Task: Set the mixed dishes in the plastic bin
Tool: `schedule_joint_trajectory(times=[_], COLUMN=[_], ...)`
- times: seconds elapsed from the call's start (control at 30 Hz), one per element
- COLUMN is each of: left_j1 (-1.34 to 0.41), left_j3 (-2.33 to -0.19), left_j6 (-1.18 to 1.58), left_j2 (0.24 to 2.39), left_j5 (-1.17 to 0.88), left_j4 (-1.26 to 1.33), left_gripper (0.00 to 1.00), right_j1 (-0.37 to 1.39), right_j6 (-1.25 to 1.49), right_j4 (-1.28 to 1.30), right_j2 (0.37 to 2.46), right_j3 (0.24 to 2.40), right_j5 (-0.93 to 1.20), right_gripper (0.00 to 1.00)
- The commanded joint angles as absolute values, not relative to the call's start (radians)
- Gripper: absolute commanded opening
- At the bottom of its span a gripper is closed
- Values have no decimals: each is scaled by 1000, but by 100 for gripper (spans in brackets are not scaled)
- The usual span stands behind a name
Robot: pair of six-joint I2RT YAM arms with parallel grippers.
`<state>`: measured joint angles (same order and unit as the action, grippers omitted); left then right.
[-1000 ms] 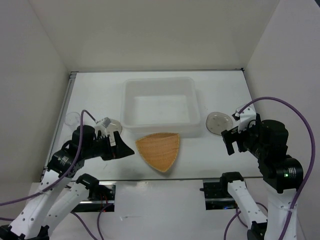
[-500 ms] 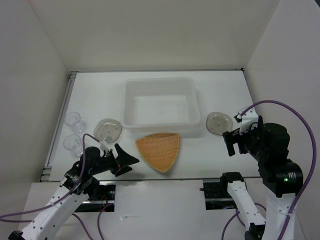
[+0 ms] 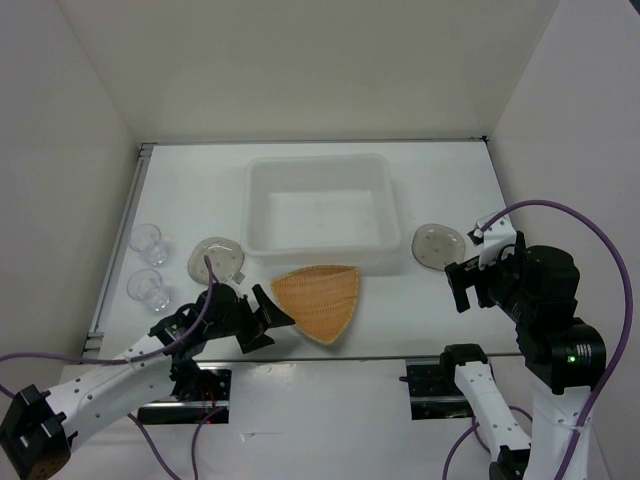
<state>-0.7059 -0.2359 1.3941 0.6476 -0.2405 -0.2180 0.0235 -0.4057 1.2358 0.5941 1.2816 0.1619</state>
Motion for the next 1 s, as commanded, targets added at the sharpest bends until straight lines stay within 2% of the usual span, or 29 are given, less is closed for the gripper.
schedule_joint_trajectory(times=[0.0,0.17,0.4,0.7,0.97], left_j1=[-729,-749,-851,-884,-884], left_j3=[-236,-236,-416,-387,-367], left_j6=[1479,1496,1486,1575,1597], left_j2=[663,799,1191,1161,1255], left_j5=[-167,-158,-158,-95,-75], left_j4=[-69,57,89,138,251], left_gripper=[100,100,100,100,100], right_j1=[17,17,17,17,17], right_j6=[-402,-402,-402,-402,-402], right_j4=[1230,1221,1221,1221,1221], right_j2=[597,586,577,558,558], right_j3=[1264,1264,1264,1264,1264], right_j5=[169,169,169,160,169], right_gripper=[99,99,99,99,99])
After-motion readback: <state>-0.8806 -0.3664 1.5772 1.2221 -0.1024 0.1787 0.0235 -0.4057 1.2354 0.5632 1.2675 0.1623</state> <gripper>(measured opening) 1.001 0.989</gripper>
